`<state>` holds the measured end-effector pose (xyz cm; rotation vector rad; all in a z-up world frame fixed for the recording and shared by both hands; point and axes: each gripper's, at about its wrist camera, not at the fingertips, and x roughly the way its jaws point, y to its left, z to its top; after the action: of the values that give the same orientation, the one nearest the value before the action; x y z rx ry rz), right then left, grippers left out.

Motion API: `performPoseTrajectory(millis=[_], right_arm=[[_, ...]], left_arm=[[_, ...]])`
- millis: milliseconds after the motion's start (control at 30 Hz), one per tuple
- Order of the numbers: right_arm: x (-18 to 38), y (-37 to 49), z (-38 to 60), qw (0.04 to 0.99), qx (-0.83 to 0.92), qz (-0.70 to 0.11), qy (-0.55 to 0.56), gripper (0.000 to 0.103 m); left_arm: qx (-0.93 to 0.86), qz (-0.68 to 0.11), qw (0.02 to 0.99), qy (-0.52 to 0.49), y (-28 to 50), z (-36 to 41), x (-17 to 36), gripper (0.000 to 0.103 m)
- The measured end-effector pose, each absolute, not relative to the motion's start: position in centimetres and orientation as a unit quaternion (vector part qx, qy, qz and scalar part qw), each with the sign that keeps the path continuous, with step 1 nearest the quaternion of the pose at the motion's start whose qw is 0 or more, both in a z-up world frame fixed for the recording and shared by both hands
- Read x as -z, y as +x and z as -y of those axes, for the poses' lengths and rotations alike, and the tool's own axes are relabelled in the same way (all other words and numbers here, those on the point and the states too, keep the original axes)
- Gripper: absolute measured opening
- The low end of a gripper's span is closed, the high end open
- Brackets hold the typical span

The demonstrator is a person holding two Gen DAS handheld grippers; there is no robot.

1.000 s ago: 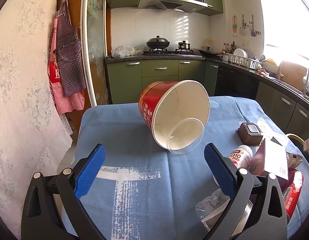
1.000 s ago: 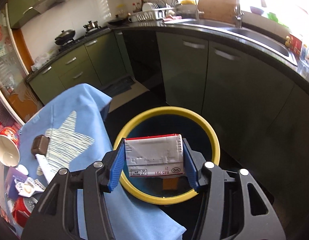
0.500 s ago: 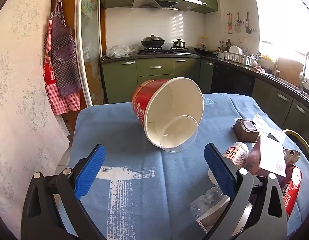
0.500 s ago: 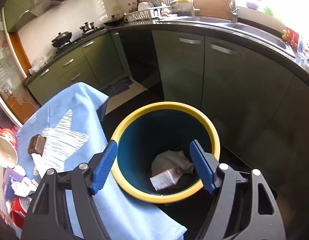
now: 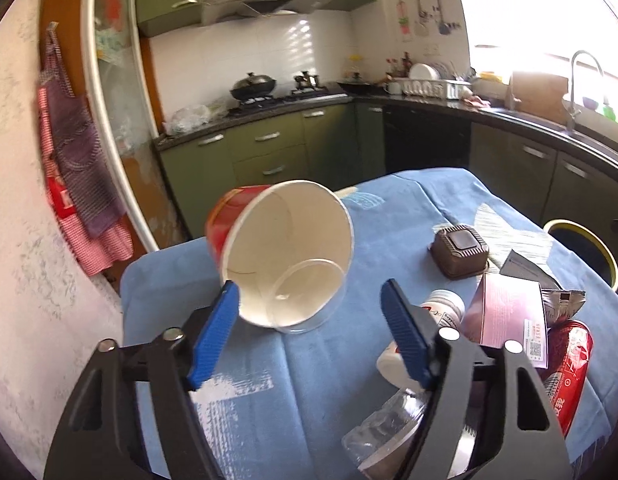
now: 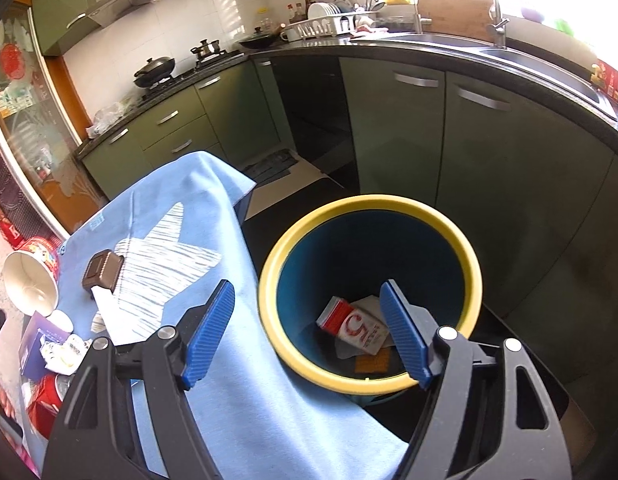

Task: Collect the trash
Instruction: 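Grasp the clear plastic lid on the paper cup with the left gripper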

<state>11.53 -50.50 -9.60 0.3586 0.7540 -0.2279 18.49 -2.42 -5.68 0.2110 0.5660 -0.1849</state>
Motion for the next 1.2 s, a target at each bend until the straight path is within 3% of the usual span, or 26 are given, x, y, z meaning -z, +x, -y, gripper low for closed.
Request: performPoseTrajectory(millis=[100,300,1000,1200], right_arm=[[9.5,11.5,50.1,0.91,0.1,-0.363,0.174,0.071],[9.0,11.7,49.3,0.914,0.085,-0.359,0.171,0.071],[8.3,12.3,47.9,0.917,0.065,-0.356,0.166,0.071],[8.4,12.4,47.9,0.917,0.06,-0.358,0.167,0.071]], left_arm=[[0.105,-0.294,0.944,0.103,20.0,2.6,5.9,0.056],[0.107,-0.315,0.935,0.127,22.7,3.0,7.6,0.047],[0.07,-0.323,0.925,0.186,27.1,3.9,10.8,0.039],[0.06,-0.316,0.926,0.195,27.5,4.3,10.5,0.009]])
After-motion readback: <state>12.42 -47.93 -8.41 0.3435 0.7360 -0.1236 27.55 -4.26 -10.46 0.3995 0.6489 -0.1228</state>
